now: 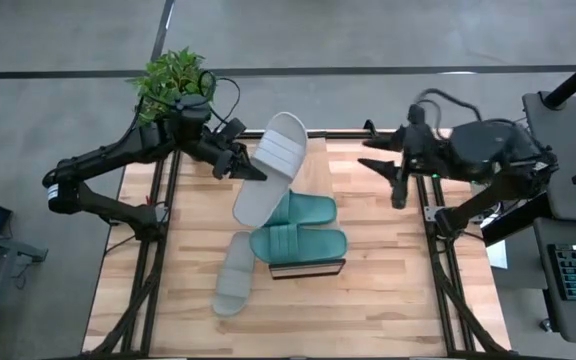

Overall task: Pick and place slides into the shelf
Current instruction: Put the left gray slipper on the shelf

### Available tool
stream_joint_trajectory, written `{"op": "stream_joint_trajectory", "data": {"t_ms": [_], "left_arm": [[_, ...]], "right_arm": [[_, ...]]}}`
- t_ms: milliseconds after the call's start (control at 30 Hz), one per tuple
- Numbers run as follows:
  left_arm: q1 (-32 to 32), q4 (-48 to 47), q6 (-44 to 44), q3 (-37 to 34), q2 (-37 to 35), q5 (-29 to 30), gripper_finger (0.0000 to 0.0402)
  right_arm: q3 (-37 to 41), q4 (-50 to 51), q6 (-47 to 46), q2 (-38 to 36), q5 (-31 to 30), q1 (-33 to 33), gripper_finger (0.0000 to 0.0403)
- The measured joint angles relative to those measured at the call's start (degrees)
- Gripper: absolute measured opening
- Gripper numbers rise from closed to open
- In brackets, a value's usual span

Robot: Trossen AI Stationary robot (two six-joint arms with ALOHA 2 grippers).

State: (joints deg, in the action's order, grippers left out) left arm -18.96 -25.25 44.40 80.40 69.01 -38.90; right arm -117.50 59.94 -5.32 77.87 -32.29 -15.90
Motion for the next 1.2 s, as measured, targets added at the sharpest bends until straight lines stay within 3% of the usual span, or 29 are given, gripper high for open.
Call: {"op": "stream_joint_trajectory", "data": {"t_ms": [433, 833, 1200], "left_arm": [[0.0, 0.2, -11.1, 1.5, -0.1, 0.7, 0.0059], [2.1, -3.1, -17.8, 1.6, 1.5, 0.1, 0.0059], [2.3, -3.4, -19.8, 1.6, 1.0, -1.1, 0.0059]], "right_arm": [[0.2, 4.6, -15.6, 0.4, 3.0, 7.1, 0.0151], [0.3, -6.5, -17.2, 3.5, 23.6, 15.2, 0.0150], [0.4, -11.0, -17.6, 9.8, 37.5, 23.7, 0.0154]]}}
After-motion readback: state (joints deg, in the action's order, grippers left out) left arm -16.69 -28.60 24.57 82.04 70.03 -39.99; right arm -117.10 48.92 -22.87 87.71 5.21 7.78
